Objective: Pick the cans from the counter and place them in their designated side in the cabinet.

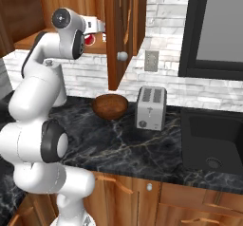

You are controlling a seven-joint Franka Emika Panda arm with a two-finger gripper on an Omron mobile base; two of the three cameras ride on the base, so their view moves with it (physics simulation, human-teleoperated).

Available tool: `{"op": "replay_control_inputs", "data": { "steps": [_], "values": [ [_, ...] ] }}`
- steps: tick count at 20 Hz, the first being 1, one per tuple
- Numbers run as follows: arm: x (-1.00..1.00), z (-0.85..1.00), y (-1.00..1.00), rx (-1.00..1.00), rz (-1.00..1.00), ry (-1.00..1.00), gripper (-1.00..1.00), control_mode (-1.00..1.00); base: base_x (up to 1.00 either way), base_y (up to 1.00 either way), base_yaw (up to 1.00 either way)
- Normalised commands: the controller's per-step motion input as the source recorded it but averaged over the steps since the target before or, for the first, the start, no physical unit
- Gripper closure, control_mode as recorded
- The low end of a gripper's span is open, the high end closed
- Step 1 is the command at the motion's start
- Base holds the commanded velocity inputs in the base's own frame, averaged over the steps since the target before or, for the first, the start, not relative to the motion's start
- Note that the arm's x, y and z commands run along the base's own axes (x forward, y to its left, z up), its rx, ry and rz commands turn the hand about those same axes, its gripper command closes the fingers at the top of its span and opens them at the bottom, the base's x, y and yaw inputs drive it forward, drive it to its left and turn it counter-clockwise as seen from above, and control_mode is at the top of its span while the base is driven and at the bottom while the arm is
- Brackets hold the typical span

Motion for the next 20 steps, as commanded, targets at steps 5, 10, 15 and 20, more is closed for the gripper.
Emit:
{"op": "replay_control_inputs", "data": {
  "steps": [5,10,15,20],
  "values": [
    [0.23,0.00,0.00,-0.01,0.00,0.00,1.00,-1.00,0.00,0.00,0.00],
    [0.19,0.00,0.00,-0.01,0.00,0.02,1.00,-1.00,0.00,0.00,0.00],
    [0.12,0.00,0.00,-0.01,0.00,0.03,1.00,-1.00,0.00,0.00,0.00],
    [0.17,-0.01,0.00,-0.02,0.00,0.03,1.00,-1.00,0.00,0.00,0.00]
  ]
}}
